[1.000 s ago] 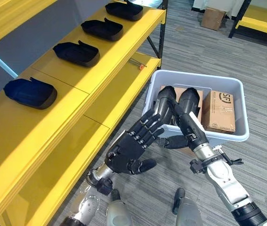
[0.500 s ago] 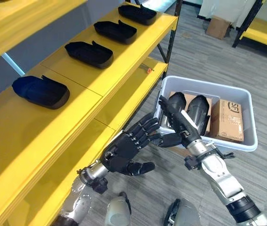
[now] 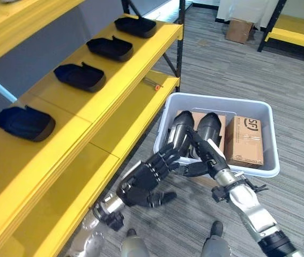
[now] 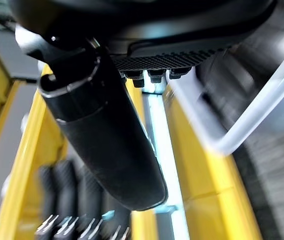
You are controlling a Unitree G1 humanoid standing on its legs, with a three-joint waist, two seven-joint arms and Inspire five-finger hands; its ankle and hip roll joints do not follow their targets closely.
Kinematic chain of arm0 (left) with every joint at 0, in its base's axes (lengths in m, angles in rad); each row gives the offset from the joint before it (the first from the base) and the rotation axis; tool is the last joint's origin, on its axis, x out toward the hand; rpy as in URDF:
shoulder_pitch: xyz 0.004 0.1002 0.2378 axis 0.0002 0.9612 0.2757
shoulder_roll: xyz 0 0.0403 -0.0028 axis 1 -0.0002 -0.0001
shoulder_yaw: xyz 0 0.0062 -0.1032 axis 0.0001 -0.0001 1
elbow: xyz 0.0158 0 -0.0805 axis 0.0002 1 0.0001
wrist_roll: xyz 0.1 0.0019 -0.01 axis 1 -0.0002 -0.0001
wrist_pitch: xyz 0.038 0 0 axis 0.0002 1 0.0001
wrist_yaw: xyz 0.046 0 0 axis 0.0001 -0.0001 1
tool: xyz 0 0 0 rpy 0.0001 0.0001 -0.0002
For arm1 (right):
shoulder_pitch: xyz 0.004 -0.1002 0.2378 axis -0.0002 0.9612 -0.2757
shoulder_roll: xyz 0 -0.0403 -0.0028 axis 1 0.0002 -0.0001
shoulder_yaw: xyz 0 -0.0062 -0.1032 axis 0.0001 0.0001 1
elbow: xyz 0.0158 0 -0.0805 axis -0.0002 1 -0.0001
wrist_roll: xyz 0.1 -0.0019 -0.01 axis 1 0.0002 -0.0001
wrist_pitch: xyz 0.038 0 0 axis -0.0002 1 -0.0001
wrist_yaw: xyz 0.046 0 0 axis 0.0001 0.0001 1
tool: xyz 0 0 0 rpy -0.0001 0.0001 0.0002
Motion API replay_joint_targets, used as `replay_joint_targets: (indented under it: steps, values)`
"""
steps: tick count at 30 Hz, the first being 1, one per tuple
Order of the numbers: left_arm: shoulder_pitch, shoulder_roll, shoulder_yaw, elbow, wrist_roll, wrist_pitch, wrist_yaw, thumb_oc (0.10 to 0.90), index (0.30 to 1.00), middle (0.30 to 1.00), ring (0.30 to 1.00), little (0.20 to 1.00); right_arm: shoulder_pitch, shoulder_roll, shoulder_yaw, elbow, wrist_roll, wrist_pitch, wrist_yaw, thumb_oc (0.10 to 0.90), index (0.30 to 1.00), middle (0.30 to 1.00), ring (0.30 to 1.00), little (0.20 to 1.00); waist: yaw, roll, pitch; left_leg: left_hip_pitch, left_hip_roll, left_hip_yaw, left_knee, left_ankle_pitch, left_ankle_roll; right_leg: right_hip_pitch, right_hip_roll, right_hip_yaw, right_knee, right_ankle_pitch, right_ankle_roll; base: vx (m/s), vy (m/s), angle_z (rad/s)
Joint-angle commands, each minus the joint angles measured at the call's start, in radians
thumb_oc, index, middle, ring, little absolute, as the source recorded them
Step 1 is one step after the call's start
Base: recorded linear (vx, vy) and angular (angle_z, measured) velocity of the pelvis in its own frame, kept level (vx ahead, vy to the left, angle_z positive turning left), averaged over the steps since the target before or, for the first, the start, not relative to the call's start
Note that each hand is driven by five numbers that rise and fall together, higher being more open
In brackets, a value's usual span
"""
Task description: Move parts from the plastic box to the shelf.
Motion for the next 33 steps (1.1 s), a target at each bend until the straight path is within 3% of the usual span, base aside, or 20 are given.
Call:
replay_joint_targets:
  steps: [1, 6, 8, 13, 14, 16, 17, 18, 19, 20, 21, 22, 23, 27, 29, 32, 33]
  values:
    - [-0.047, 0.064, 0.050, -0.167, -0.103, -0.045, -0.094, 0.900, 1.000, 1.000, 1.000, 1.000, -0.085, 0.072, -0.071, -0.099, 0.028, -0.105, 0.022, 0.900, 1.000, 1.000, 1.000, 1.000, 0.016, -0.074, -0.063, 0.002, -0.001, 0.032, 0.056, -0.109, -0.014, -0.009, -0.026, 0.040, -0.045, -0.013, 0.031, 0.26, -0.172, -0.12]
    - [-0.060, 0.063, 0.039, -0.159, -0.096, -0.052, -0.044, 0.900, 1.000, 1.000, 1.000, 1.000, -0.121, 0.038, -0.078, -0.067, 0.029, -0.110, 0.033, 0.900, 1.000, 1.000, 1.000, 1.000, -0.011, -0.072, -0.060, 0.021, 0.064, 0.056, 0.076, -0.102, -0.024, -0.058, 0.037, 0.066, 0.080, -0.101, -0.028, 0.24, -0.191, -0.08]
    - [-0.069, 0.050, 0.032, -0.142, -0.083, -0.047, -0.047, 0.900, 1.000, 1.000, 1.000, 1.000, -0.097, 0.029, -0.089, -0.077, 0.024, -0.125, 0.055, 0.900, 1.000, 1.000, 1.000, 1.000, -0.031, -0.065, -0.060, 0.022, 0.110, 0.093, 0.106, -0.037, -0.035, -0.060, 0.071, 0.056, 0.108, -0.130, -0.065, 0.25, -0.244, 0.07]
    - [-0.083, 0.038, 0.001, -0.125, -0.038, -0.068, -0.013, 0.900, 1.000, 1.000, 1.000, 1.000, -0.070, 0.015, -0.097, -0.077, 0.038, -0.130, 0.053, 0.900, 1.000, 1.000, 1.000, 1.000, -0.063, -0.048, -0.063, 0.048, 0.141, 0.147, 0.123, 0.019, -0.063, -0.052, 0.091, 0.032, 0.134, -0.169, -0.090, 0.19, -0.164, 0.25]
    - [-0.085, 0.039, 0.000, -0.123, -0.049, -0.083, -0.002, 0.900, 1.000, 1.000, 1.000, 1.000, -0.071, 0.008, -0.099, -0.070, 0.047, -0.139, 0.065, 0.900, 1.000, 1.000, 1.000, 1.000, -0.069, -0.044, -0.066, 0.049, 0.146, 0.172, 0.134, 0.044, -0.060, -0.060, 0.102, 0.018, 0.131, -0.167, -0.112, 0.13, -0.137, 0.38]
    - [-0.085, 0.040, -0.001, -0.122, -0.050, -0.088, 0.004, 0.900, 1.000, 1.000, 1.000, 1.000, -0.070, 0.005, -0.099, -0.068, 0.048, -0.143, 0.071, 0.900, 1.000, 1.000, 1.000, 1.000, -0.073, -0.042, -0.066, 0.055, 0.143, 0.164, 0.148, 0.033, -0.073, -0.054, 0.102, 0.019, 0.141, -0.188, -0.106, 0.13, -0.135, 0.21]
    - [-0.099, 0.038, 0.007, -0.117, -0.050, -0.110, 0.024, 0.900, 1.000, 1.000, 1.000, 1.000, -0.056, -0.004, -0.104, -0.080, 0.051, -0.153, 0.098, 0.900, 1.000, 1.000, 1.000, 1.000, -0.086, -0.040, -0.067, 0.039, 0.176, 0.199, 0.244, 0.094, -0.091, -0.042, 0.124, -0.013, 0.132, -0.213, -0.150, 0.11, -0.188, -0.12]
    - [-0.101, 0.038, 0.007, -0.117, -0.050, -0.111, 0.026, 0.900, 1.000, 1.000, 1.000, 1.000, -0.054, -0.004, -0.104, -0.081, 0.050, -0.154, 0.099, 0.900, 1.000, 1.000, 1.000, 1.000, -0.087, -0.039, -0.067, 0.034, 0.179, 0.197, 0.252, 0.097, -0.092, -0.041, 0.126, -0.016, 0.131, -0.215, -0.153, 0.13, -0.206, 0.20]
    - [-0.106, 0.037, 0.009, -0.114, -0.052, -0.114, 0.034, 0.900, 1.000, 1.000, 1.000, 1.000, -0.048, -0.008, -0.103, -0.086, 0.049, -0.157, 0.100, 0.900, 1.000, 1.000, 1.000, 1.000, -0.090, -0.040, -0.066, 0.028, 0.170, 0.202, 0.268, 0.083, -0.082, -0.039, 0.128, -0.021, 0.134, -0.222, -0.160, 0.13, -0.077, 0.65]
    - [-0.114, 0.029, 0.016, -0.109, -0.039, -0.122, 0.058, 0.900, 1.000, 1.000, 1.000, 1.000, -0.033, -0.007, -0.095, -0.090, 0.056, -0.158, 0.097, 0.900, 1.000, 1.000, 1.000, 1.000, -0.080, -0.029, -0.058, -0.015, 0.092, 0.156, 0.262, 0.062, -0.053, -0.034, 0.151, -0.014, 0.137, -0.231, -0.167, 0.12, -0.064, 0.52]
    - [-0.111, 0.035, 0.022, -0.115, -0.038, -0.126, 0.062, 0.900, 1.000, 1.000, 1.000, 1.000, -0.034, -0.007, -0.092, -0.087, 0.059, -0.166, 0.093, 0.900, 1.000, 1.000, 1.000, 1.000, -0.071, -0.024, -0.052, -0.039, 0.045, 0.144, 0.222, 0.065, -0.023, -0.038, 0.161, -0.009, 0.125, -0.210, -0.170, 0.16, -0.016, 0.21]
    - [-0.100, 0.044, 0.030, -0.128, -0.040, -0.127, 0.064, 0.900, 1.000, 1.000, 1.000, 1.000, -0.038, -0.005, -0.087, -0.080, 0.058, -0.177, 0.083, 0.900, 1.000, 1.000, 1.000, 1.000, -0.056, -0.013, -0.039, -0.062, -0.001, 0.116, 0.173, 0.069, -0.018, -0.027, 0.175, 0.001, 0.120, -0.209, -0.163, 0.12, 0.049, -0.21]
    - [-0.094, 0.047, 0.035, -0.137, -0.039, -0.124, 0.067, 0.900, 1.000, 1.000, 1.000, 1.000, -0.039, -0.002, -0.082, -0.081, 0.053, -0.179, 0.070, 0.900, 1.000, 1.000, 1.000, 1.000, -0.047, -0.004, -0.033, -0.078, -0.014, 0.108, 0.115, 0.091, -0.022, -0.009, 0.185, -0.002, 0.112, -0.215, -0.162, 0.22, 0.092, -0.15]
    - [-0.051, 0.048, 0.066, -0.149, -0.044, -0.104, 0.024, 0.900, 1.000, 1.000, 1.000, 1.000, -0.010, 0.008, -0.069, -0.093, 0.031, -0.180, 0.004, 0.900, 1.000, 1.000, 1.000, 1.000, 0.000, 0.027, -0.018, -0.195, 0.010, 0.078, -0.082, 0.261, -0.055, 0.086, 0.216, -0.022, 0.087, -0.257, -0.175, 0.26, 0.121, -0.03]
    - [-0.035, 0.044, 0.086, -0.139, -0.050, -0.098, -0.007, 0.900, 1.000, 1.000, 1.000, 1.000, -0.001, 0.015, -0.064, -0.086, 0.026, -0.191, 0.005, 0.900, 1.000, 1.000, 1.000, 1.000, 0.017, 0.028, -0.016, -0.228, 0.017, 0.039, -0.107, 0.295, -0.060, 0.104, 0.227, -0.015, 0.102, -0.282, -0.179, 0.27, 0.121, 0.04]
    - [-0.006, 0.035, 0.114, -0.124, -0.044, -0.095, -0.033, 0.900, 1.000, 1.000, 1.000, 1.000, 0.014, 0.023, -0.053, -0.087, 0.017, -0.197, 0.006, 0.900, 1.000, 1.000, 1.000, 1.000, 0.046, 0.022, -0.016, -0.239, -0.003, -0.041, -0.097, 0.269, -0.051, 0.107, 0.237, 0.013, 0.142, -0.312, -0.178, 0.27, 0.123, -0.22]
    - [0.005, 0.033, 0.127, -0.127, -0.048, -0.080, -0.036, 0.900, 1.000, 1.000, 1.000, 1.000, 0.024, 0.023, -0.047, -0.098, 0.027, -0.188, 0.006, 0.900, 1.000, 1.000, 1.000, 1.000, 0.055, 0.019, -0.019, -0.230, -0.009, -0.067, -0.079, 0.237, -0.041, 0.107, 0.245, 0.026, 0.171, -0.330, -0.182, 0.28, 0.126, -0.82]
